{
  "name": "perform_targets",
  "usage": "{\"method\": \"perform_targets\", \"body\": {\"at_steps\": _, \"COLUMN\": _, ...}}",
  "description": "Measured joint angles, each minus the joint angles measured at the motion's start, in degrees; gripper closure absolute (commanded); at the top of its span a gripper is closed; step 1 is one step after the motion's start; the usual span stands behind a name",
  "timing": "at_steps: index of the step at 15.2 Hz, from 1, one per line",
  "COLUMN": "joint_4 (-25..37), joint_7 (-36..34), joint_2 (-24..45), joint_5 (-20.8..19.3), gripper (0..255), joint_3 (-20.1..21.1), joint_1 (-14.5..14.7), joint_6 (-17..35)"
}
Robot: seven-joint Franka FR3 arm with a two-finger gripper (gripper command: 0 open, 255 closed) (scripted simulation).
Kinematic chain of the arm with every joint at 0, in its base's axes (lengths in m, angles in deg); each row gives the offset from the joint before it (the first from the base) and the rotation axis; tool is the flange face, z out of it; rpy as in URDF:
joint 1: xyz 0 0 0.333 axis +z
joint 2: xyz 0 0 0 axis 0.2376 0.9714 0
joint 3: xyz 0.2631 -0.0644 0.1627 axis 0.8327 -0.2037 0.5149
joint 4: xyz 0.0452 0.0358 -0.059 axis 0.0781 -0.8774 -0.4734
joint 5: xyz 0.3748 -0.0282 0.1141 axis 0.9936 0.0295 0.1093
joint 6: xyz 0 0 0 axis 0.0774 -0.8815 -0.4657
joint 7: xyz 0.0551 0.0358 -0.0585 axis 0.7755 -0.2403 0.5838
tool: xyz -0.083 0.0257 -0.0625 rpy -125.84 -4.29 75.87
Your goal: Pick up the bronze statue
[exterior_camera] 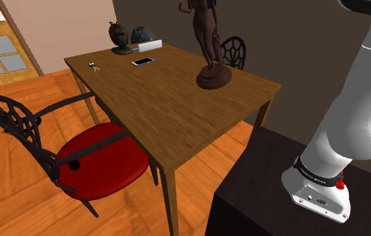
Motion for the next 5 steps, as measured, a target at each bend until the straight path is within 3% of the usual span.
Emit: {"method": "perform_targets", "body": {"at_steps": 5, "joint_4": 11.62, "joint_7": 1.18, "joint_2": 5.07, "joint_5": -1.22, "gripper": 255, "joint_3": 0.1, "joint_1": 0.67, "joint_6": -6.52}}
